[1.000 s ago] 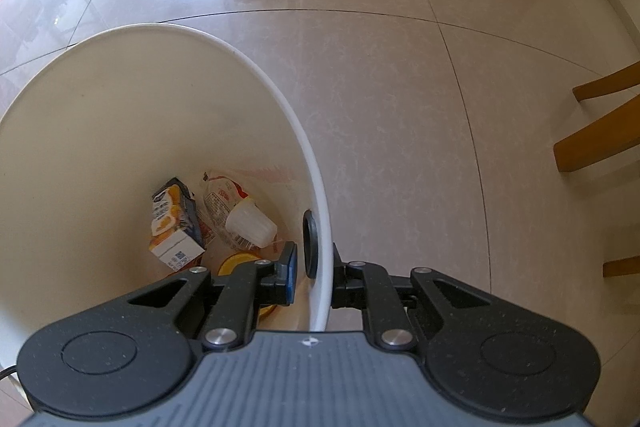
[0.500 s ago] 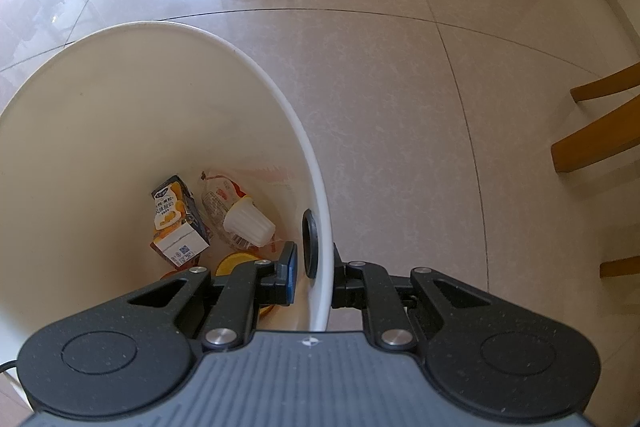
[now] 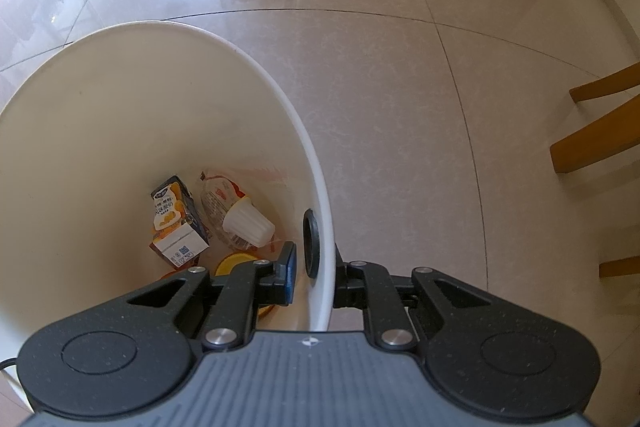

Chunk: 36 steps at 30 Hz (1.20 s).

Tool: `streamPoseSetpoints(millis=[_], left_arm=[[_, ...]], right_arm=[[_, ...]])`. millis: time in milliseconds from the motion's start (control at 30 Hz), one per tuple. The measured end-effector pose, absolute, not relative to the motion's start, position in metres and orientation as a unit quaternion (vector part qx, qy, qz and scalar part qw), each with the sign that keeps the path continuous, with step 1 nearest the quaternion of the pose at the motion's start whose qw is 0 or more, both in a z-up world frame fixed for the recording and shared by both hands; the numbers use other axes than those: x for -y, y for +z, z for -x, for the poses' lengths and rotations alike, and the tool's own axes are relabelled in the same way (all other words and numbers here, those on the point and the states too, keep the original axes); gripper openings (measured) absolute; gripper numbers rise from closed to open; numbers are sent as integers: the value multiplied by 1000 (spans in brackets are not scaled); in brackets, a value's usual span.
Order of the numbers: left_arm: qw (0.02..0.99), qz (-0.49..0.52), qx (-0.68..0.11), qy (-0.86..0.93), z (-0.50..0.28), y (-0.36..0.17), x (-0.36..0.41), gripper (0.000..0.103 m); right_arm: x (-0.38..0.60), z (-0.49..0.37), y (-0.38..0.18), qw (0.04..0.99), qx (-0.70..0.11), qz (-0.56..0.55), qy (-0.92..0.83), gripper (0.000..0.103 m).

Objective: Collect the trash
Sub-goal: 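Move the left gripper to the cream drink bottle and grasp it, then lift the drink bottle over the bin and release it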

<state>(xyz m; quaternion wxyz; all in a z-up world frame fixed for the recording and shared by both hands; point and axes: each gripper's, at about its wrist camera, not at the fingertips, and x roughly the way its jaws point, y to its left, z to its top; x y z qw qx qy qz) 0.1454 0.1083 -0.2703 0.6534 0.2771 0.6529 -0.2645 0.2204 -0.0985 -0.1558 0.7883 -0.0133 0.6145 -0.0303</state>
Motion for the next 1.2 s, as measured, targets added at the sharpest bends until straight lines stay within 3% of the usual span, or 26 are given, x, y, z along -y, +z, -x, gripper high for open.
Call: streamPoseSetpoints(millis=[200,333,467,533,700,1000,1200], left_arm=[[624,-332,-641,-299,-123,-278,-98,92],[617,-337,-638,-314,-115,-279,-93,80],[604,-361,-631,-328,-103,-285,-87,78],[600,-371,-626,-331,-96,-287,-86,72],[610,-355,-624,-335,-91,-282,-88,72],[645,-315,-621,-314,-102,-238,-102,72],[638,-344,-622,-296,-123,-169,-99,72]], right_arm=[[100,-220,-155,789,-614,12,-30,18],[100,-221,-154,788,-615,11,-31,18],[100,-221,-154,788,-615,11,-30,18],[99,-221,-154,788,-614,12,-30,18],[100,-221,-154,788,-615,12,-30,18],[100,-220,-154,789,-614,13,-28,18],[101,-221,-153,787,-616,9,-26,18]])
